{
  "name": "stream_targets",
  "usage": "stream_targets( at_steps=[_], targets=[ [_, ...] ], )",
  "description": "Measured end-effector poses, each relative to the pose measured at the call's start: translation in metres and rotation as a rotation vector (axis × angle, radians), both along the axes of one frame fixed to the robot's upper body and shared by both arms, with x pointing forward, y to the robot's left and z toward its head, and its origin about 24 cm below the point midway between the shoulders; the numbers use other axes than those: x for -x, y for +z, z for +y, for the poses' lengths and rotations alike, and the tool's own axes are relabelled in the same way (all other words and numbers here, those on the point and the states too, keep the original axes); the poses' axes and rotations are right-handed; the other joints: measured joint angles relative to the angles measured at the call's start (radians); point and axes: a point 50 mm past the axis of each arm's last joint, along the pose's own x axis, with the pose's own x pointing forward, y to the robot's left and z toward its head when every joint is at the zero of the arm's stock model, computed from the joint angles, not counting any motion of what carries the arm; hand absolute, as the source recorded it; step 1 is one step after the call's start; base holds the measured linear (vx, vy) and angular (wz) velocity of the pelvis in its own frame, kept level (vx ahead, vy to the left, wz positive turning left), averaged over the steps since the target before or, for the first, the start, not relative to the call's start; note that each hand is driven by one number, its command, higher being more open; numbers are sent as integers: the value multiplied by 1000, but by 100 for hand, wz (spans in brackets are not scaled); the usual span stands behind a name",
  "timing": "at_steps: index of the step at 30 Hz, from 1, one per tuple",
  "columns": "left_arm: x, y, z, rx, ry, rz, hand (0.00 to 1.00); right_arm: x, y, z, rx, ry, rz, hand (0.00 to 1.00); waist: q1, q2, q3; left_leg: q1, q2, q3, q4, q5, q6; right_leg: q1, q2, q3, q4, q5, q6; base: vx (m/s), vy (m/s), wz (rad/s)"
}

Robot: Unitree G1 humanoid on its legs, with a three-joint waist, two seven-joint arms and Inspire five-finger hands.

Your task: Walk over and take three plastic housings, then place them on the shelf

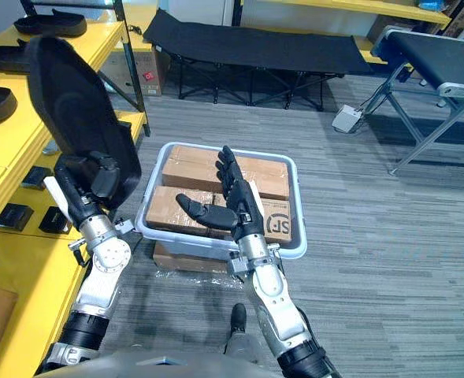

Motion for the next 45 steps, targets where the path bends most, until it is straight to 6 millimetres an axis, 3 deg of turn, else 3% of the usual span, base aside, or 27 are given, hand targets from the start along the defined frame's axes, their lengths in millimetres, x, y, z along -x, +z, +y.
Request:
stream_targets(
  at_steps=[3,10,13,18,21,26,33,37,45],
  targets=[
    [2,3,8,78,-37,-69,0,6,-2,-13,7,-32,5,100,-3,-1,-7,1,-1,6,2,-10,8,0,-1,3,0,-6,4,-31,6,-7],
    [30,2,14,171,-134,-109,0,6,-29,-62,73,-384,165,100,-11,54,-44,0,0,15,-6,-5,1,-12,2,5,0,-11,3,-8,-4,-2],
    [35,6,18,209,-160,-131,0,7,-37,-71,71,-442,205,100,-10,62,-48,0,0,15,-6,-5,1,-12,2,4,0,-10,3,0,0,0],
    [45,10,31,192,-159,-146,0,5,-36,-63,41,-421,202,100,6,63,-48,-8,1,-29,-4,-5,10,15,-5,-41,-4,-18,0,-17,-1,25],
    [55,15,45,159,-130,-155,0,-3,-31,-49,48,-362,178,100,40,65,-48,-41,-2,-84,-4,7,14,23,-15,-95,-6,-29,-5,-21,-9,50],
    [82,17,72,152,-18,-154,0,-22,-30,-24,77,-243,170,100,130,75,-51,-78,-9,-187,-7,29,15,59,-28,-194,-4,-36,3,20,-10,55],
    [110,2,86,248,62,-119,0,-42,-18,-4,90,-172,128,100,206,71,-52,-106,-31,-283,-14,48,22,104,-50,-293,-6,-48,13,-6,14,43],
    [110,2,84,247,21,-115,0,-46,-12,-1,118,-170,96,100,218,63,-54,-105,-30,-287,-20,52,25,106,-51,-301,-6,-62,10,-17,10,4],
    [103,1,72,252,-73,-108,0,-45,-13,-6,164,-112,88,100,191,69,-48,-127,-27,-291,18,43,31,113,-47,-309,0,-60,4,4,10,3]
  ],
)
